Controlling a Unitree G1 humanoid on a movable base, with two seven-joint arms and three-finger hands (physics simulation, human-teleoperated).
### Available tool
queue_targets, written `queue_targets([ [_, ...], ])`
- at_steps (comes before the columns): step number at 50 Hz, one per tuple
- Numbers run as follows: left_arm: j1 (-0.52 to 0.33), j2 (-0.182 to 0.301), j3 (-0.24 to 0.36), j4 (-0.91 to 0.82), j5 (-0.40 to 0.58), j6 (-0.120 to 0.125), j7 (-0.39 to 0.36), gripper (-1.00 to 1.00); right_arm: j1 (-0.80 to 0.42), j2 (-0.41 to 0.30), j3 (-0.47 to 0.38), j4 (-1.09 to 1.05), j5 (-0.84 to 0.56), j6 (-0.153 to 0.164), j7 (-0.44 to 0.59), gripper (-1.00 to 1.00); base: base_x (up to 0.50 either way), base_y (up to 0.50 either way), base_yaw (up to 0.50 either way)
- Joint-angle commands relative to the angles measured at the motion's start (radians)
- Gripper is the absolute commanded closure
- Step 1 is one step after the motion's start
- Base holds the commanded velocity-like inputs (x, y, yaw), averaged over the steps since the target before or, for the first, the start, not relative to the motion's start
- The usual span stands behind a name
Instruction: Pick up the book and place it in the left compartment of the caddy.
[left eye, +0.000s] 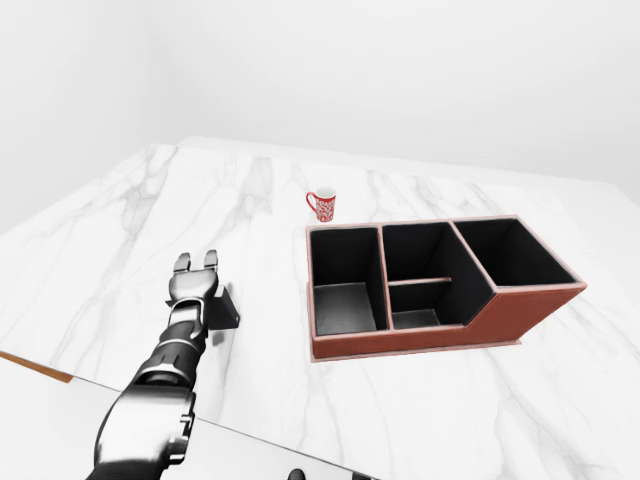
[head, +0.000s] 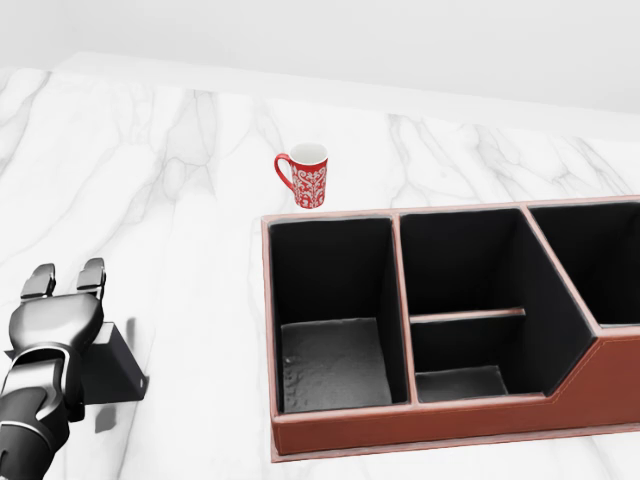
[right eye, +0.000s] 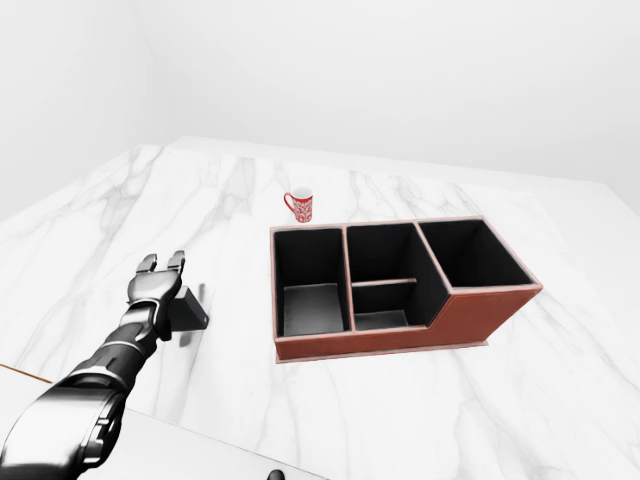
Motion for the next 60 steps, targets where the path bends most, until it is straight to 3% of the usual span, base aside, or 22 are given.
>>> queue_targets([
  [1,0.023,-0.012,-0.017,0.047,-0.036,0.0,-0.063,-1.0,0.001,0.0,-0.002,0.001,0.0,0.0,0.001,-1.0,0.0,0.0,0.0],
  [8,0.033,-0.018,-0.023,0.054,-0.047,0.0,-0.096,-1.0,-0.001,0.0,0.003,0.003,-0.003,0.0,0.0,-1.0,0.0,0.0,0.0],
  [9,0.035,-0.019,-0.023,0.055,-0.047,0.0,-0.095,-0.61,-0.001,-0.001,0.003,0.002,-0.003,0.0,-0.001,-1.0,0.0,0.0,0.0],
  [10,0.036,-0.02,-0.023,0.055,-0.047,0.0,-0.093,0.26,-0.001,-0.001,0.002,0.002,-0.003,0.0,-0.001,-1.0,0.0,0.0,0.0],
  [11,0.036,-0.02,-0.023,0.055,-0.047,0.0,-0.093,0.26,-0.001,-0.001,0.002,0.002,-0.003,0.0,-0.001,-1.0,0.0,0.0,0.0],
  [12,0.035,-0.021,-0.024,0.054,-0.047,0.0,-0.092,0.83,-0.001,0.0,0.003,0.002,-0.003,0.0,-0.001,-1.0,0.0,0.0,0.0],
  [13,0.035,-0.021,-0.024,0.054,-0.047,0.0,-0.092,0.83,-0.001,0.0,0.003,0.002,-0.003,0.0,-0.001,-1.0,0.0,0.0,0.0],
  [14,0.037,-0.021,-0.026,0.052,-0.046,0.0,-0.086,1.0,-0.001,-0.001,0.002,-0.001,-0.003,0.0,-0.002,-1.0,0.0,0.0,0.0],
  [30,0.076,-0.024,-0.024,0.047,-0.062,0.0,-0.047,1.0,-0.001,-0.003,0.001,0.002,-0.001,0.0,0.0,-1.0,0.0,0.0,0.0],
  [41,0.056,-0.004,-0.011,-0.056,-0.079,0.0,0.116,1.0,-0.001,0.001,0.001,-0.004,-0.003,0.0,-0.001,-1.0,0.0,0.0,0.0],
  [45,0.129,0.008,-0.031,-0.31,-0.002,0.0,0.116,1.0,-0.002,0.002,0.003,0.0,-0.006,0.0,0.002,-1.0,0.0,0.0,0.0],
  [46,0.206,0.01,-0.008,-0.502,0.004,0.0,0.081,1.0,0.001,0.001,-0.001,-0.006,-0.002,0.0,-0.001,-1.0,0.0,0.0,0.0],
  [51,0.351,-0.013,0.065,-0.86,0.127,0.0,-0.01,1.0,0.0,0.004,0.004,-0.004,-0.006,0.0,0.004,-1.0,0.0,0.0,0.0],
  [55,0.39,-0.03,0.114,-0.992,0.176,0.0,-0.04,1.0,-0.001,0.003,0.004,0.006,-0.007,0.0,0.01,-1.0,0.0,0.0,0.0],
  [60,0.41,-0.045,0.134,-1.124,0.237,0.0,-0.136,1.0,0.002,0.003,0.004,-0.001,-0.006,0.0,0.007,-1.0,0.0,0.0,0.0],
])
